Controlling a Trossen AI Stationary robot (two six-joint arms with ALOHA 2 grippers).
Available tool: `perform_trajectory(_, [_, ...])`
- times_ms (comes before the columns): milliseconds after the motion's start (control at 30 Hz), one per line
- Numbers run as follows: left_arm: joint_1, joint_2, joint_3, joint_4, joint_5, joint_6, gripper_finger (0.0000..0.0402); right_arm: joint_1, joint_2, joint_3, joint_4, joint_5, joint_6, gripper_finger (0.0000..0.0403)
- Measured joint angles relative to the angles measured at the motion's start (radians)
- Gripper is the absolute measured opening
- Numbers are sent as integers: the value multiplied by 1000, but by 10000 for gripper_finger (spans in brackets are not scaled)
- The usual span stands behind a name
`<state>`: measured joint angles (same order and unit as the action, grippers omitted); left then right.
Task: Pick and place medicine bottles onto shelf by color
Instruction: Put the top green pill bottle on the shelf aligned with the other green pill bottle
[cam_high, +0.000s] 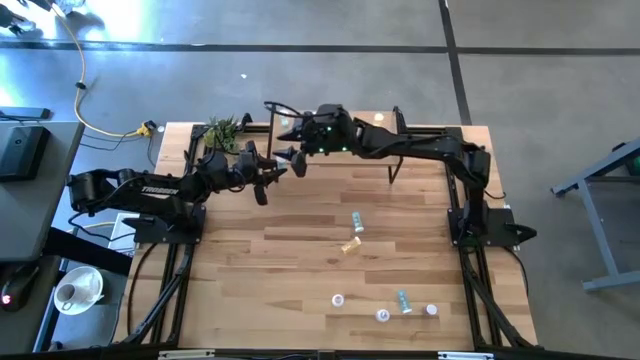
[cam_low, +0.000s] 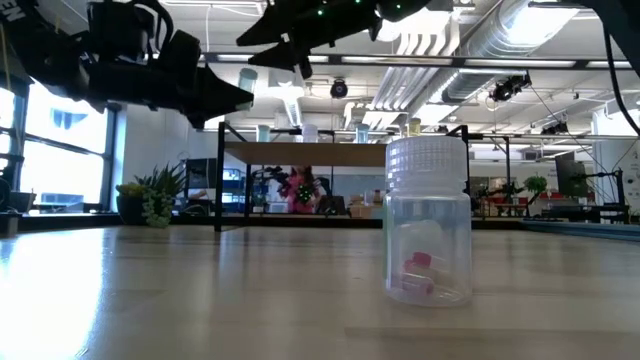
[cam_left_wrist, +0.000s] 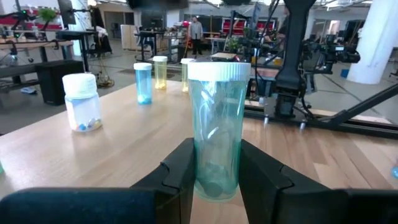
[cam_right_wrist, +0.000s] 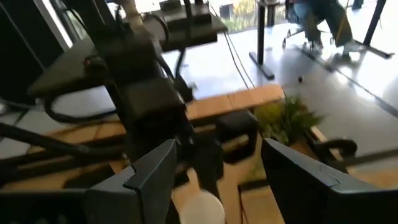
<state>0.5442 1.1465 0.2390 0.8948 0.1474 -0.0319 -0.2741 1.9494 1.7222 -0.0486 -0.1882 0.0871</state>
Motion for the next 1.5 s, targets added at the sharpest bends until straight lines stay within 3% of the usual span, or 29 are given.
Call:
perform_trajectory(800, [-22, 0, 0, 34, 2, -63, 90, 28, 3, -2, -136, 22, -25, 223])
perform_trajectory(1200, [-23, 0, 0, 34, 2, -63, 90, 29, 3, -3, -135, 19, -24, 146])
perform_trajectory(1500, [-22, 0, 0, 34, -5, -69, 92, 29, 3, -3, -135, 19, -24, 114])
